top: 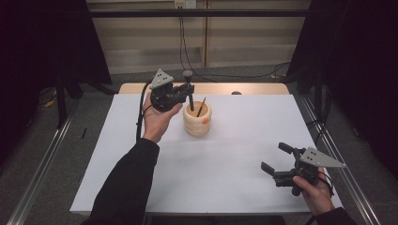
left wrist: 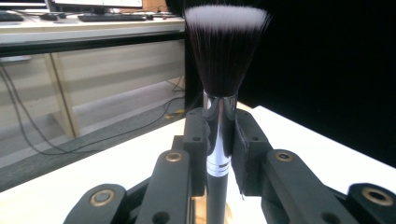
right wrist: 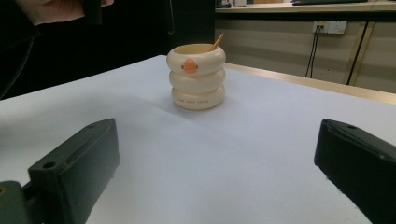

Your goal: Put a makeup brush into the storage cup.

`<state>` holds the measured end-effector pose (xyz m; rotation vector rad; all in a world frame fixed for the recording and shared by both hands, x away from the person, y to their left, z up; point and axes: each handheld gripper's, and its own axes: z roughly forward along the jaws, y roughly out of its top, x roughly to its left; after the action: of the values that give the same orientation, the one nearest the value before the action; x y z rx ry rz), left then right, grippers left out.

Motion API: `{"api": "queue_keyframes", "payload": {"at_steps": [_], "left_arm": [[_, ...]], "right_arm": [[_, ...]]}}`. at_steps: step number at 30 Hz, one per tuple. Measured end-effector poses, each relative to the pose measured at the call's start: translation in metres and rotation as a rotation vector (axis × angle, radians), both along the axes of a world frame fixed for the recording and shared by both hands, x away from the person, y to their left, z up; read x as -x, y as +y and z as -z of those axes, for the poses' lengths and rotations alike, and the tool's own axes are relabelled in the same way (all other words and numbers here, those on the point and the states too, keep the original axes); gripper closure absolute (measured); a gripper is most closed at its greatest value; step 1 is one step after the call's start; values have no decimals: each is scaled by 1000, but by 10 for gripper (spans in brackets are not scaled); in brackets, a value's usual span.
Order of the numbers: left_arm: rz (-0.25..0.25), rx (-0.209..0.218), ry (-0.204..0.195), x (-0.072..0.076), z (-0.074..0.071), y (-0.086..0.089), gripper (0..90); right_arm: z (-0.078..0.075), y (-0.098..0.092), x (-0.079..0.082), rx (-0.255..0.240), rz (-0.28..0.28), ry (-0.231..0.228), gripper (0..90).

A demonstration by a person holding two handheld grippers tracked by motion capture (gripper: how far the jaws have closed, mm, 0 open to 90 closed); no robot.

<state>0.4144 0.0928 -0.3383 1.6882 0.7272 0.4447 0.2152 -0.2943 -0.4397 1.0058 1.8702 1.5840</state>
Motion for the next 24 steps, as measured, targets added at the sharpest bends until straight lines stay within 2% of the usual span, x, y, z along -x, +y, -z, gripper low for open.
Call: {"api": "queue_keyframes", "payload": {"at_steps": [1,4,5,7,9,10,11,13,14,16,18,19,21,23,24], "left_arm": [[2,-8,-2,-2,1,0,775],[-1,8,3,-2,3,-3,775],[-2,-14,-7,0,2,-5,775],[7,-17,-20,0,3,-8,775],[-4,-29,-1,-2,6,-9,775],[4,-17,6,-4,9,-9,775],[-1,-34,5,-5,10,-9,776],[-8,-28,14,-8,15,-11,776],[5,-30,15,-9,16,-10,776],[-9,-38,19,-9,17,-11,775],[9,-32,16,-11,20,-11,776],[-10,-37,21,-10,21,-12,775],[4,-29,25,-11,25,-11,775],[-9,-43,31,-11,28,-10,775],[-1,-31,36,-13,31,-9,775]], "right_arm": [[0,0,0,-2,-1,0,0],[0,0,0,0,-3,-4,0],[0,0,0,0,-2,-5,0],[0,0,0,1,-2,-4,0],[0,0,0,5,-3,-9,0],[0,1,0,8,-8,-5,0],[0,1,0,4,-7,-3,0],[0,1,1,5,-7,-3,0],[0,1,1,4,-5,-2,0],[0,0,0,7,-5,-8,0],[0,0,0,-1,-6,-6,0],[0,0,0,2,-6,-7,0],[0,0,0,7,-8,-12,0],[0,1,1,4,-3,-8,0],[0,1,0,7,-4,-11,0]]}}
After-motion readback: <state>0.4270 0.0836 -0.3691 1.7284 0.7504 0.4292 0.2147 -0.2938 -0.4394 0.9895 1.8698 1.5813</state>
